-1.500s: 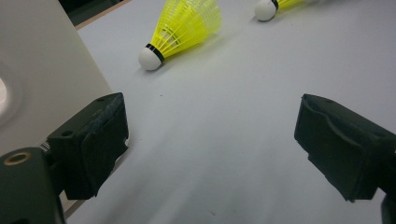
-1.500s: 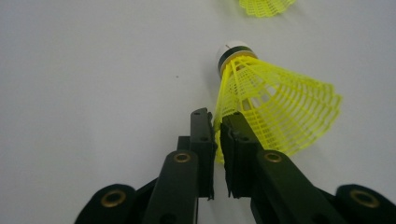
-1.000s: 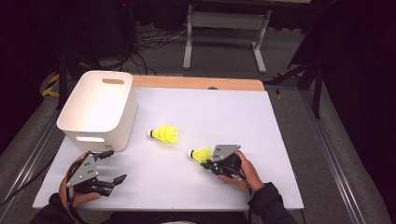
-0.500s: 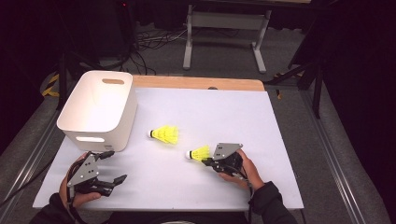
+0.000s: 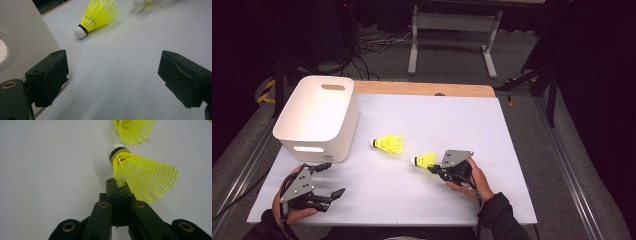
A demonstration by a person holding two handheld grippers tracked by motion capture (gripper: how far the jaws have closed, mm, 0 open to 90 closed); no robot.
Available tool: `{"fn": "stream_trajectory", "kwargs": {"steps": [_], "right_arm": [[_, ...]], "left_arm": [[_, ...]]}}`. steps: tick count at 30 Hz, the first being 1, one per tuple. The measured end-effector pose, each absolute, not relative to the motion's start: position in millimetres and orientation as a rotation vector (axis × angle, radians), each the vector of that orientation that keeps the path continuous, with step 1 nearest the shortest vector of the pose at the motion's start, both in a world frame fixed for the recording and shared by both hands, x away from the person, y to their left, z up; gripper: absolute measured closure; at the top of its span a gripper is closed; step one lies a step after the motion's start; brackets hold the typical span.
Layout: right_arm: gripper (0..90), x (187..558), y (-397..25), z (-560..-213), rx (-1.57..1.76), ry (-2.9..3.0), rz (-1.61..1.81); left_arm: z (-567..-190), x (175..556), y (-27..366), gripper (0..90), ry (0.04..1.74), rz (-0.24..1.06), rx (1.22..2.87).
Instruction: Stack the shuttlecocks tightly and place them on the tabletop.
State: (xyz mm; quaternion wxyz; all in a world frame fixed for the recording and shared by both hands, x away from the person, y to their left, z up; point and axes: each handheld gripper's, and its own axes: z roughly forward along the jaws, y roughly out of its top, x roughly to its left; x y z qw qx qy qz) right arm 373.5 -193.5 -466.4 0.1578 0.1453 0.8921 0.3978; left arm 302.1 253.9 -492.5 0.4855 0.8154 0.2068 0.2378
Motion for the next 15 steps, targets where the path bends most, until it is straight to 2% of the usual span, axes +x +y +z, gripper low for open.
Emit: {"fn": "stream_trajectory", "kwargs": {"steps": [15], "right_arm": [[90.0, 391, -183, -457, 0.468, 2.485, 1.190]], "left_arm": [[-493, 302, 248, 10.2, 0.481, 0.578, 2.007]]}}
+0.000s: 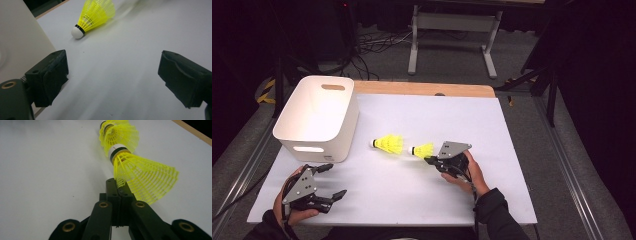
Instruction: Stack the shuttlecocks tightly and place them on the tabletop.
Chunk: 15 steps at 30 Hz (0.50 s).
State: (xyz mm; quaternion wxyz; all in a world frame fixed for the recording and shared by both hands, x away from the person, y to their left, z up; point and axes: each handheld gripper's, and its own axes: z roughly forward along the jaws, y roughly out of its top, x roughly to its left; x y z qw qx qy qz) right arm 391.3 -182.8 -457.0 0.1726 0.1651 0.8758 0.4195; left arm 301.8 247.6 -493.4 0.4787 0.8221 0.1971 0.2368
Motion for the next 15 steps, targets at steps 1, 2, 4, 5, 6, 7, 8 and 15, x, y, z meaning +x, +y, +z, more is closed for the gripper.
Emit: {"fn": "stream_trajectory", "kwargs": {"steps": [1, 2, 4, 5, 6, 7, 8, 15], "right_arm": [[90.0, 393, -182, -457, 0.474, 2.485, 1.188], [90.0, 396, -180, -458, 0.479, 2.484, 1.186], [90.0, 400, -176, -459, 0.484, 2.491, 1.174], [90.0, 402, -173, -460, 0.486, 2.492, 1.169], [90.0, 404, -170, -460, 0.490, 2.494, 1.165], [90.0, 406, -168, -461, 0.492, 2.496, 1.156], [90.0, 408, -165, -462, 0.492, 2.498, 1.151], [90.0, 416, -149, -465, 0.501, 2.512, 1.138]], "left_arm": [[-494, 302, 247, 10.2, 0.479, 0.577, 2.007], [-494, 302, 247, 10.2, 0.478, 0.576, 2.008], [-494, 302, 247, 10.2, 0.478, 0.576, 2.007], [-493, 302, 247, 10.3, 0.478, 0.576, 2.005], [-493, 303, 247, 10.2, 0.475, 0.579, 2.002], [-492, 303, 247, 10.2, 0.475, 0.579, 2.002], [-492, 304, 246, 10.2, 0.474, 0.574, 2.003], [-493, 304, 246, 10.3, 0.465, 0.569, 2.012]]}}
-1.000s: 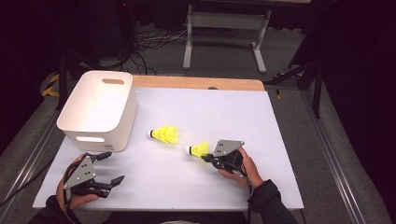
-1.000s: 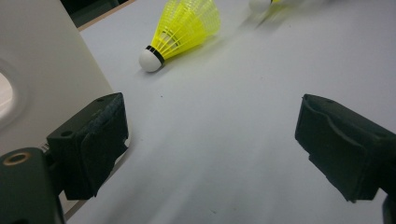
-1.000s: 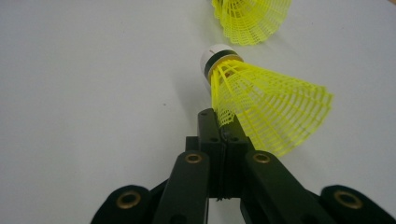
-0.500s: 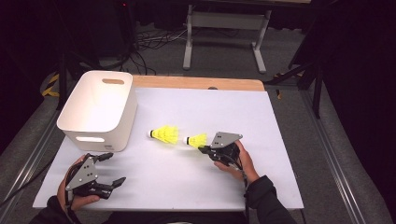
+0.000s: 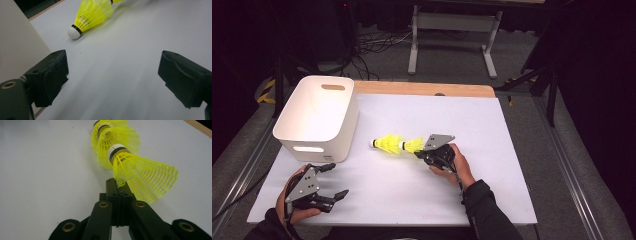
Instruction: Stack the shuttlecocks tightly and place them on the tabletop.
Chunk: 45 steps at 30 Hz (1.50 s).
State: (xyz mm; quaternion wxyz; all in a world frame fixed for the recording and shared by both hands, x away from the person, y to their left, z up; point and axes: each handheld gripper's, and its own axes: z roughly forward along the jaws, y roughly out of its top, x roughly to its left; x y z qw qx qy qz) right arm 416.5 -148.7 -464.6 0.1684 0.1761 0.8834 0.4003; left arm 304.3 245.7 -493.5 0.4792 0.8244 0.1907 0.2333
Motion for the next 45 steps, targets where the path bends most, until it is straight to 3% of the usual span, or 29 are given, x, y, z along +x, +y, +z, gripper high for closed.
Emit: {"fn": "stream_trajectory", "kwargs": {"steps": [33, 40, 45], "right_arm": [[87.3, 435, -103, -469, 0.460, 2.588, 1.102], [80.3, 438, -104, -474, 0.480, 2.593, 1.093], [64.5, 435, -106, -471, 0.506, 2.579, 1.093]], "left_arm": [[-494, 304, 244, 10.6, 0.454, 0.549, 2.011], [-494, 304, 244, 10.8, 0.456, 0.546, 2.009], [-494, 303, 245, 10.8, 0.457, 0.549, 2.007]]}}
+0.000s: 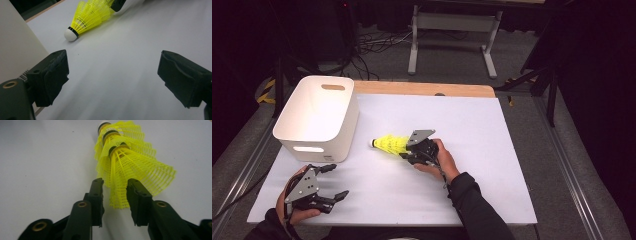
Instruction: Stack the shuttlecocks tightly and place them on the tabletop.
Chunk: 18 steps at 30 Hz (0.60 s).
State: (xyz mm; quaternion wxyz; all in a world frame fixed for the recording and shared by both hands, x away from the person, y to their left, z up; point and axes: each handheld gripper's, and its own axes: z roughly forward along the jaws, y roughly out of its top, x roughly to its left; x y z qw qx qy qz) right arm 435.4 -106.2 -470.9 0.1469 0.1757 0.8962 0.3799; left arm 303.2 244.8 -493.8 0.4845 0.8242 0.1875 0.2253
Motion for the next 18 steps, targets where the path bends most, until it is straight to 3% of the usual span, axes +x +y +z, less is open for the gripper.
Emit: {"fn": "stream_trajectory", "kwargs": {"steps": [6, 18], "right_arm": [[48.1, 426, -117, -456, 0.539, 2.504, 1.145], [28.2, 385, -150, -418, 0.498, 2.274, 1.256]], "left_arm": [[-493, 303, 245, 10.8, 0.454, 0.557, 2.008], [-492, 302, 246, 10.4, 0.456, 0.553, 1.990]]}}
